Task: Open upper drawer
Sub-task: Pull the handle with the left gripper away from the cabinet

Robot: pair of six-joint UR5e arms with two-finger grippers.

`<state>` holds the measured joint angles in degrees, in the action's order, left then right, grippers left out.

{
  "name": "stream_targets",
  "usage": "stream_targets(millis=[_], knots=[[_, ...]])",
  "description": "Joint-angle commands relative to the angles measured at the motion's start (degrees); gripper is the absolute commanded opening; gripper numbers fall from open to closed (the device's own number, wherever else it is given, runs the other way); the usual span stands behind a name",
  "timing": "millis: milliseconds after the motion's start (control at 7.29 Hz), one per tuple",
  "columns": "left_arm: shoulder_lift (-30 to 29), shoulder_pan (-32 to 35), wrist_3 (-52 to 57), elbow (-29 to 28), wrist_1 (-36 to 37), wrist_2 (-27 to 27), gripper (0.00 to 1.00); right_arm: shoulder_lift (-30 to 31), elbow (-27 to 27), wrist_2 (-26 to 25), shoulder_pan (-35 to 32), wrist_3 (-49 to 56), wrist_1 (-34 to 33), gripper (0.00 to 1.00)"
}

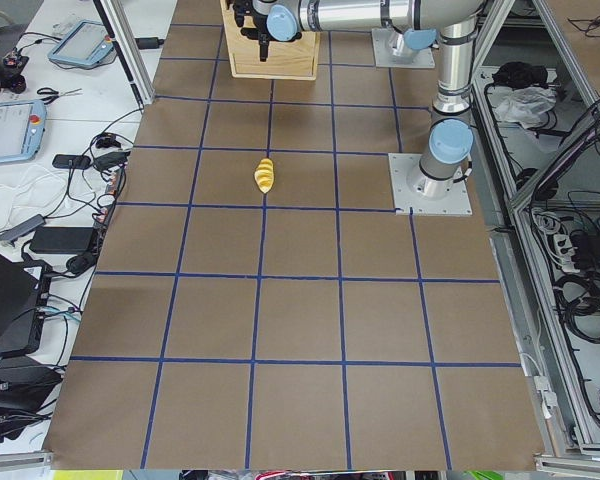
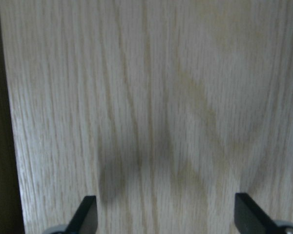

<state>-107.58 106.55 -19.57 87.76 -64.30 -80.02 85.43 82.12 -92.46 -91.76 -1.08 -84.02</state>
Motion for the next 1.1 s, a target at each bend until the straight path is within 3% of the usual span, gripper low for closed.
stream_targets(millis=[0,960], knots=[[0.09,-1.34,1.89,-0.05,-0.56,-0.05,1.00,0.00,-0.03,0.00,0.00,0.02,0.00,1.00],[0.62,-2.40,3.75,-0.05,-1.88,-1.19,1.00,0.00,-0.03,0.00,0.00,-0.06,0.00,1.00]])
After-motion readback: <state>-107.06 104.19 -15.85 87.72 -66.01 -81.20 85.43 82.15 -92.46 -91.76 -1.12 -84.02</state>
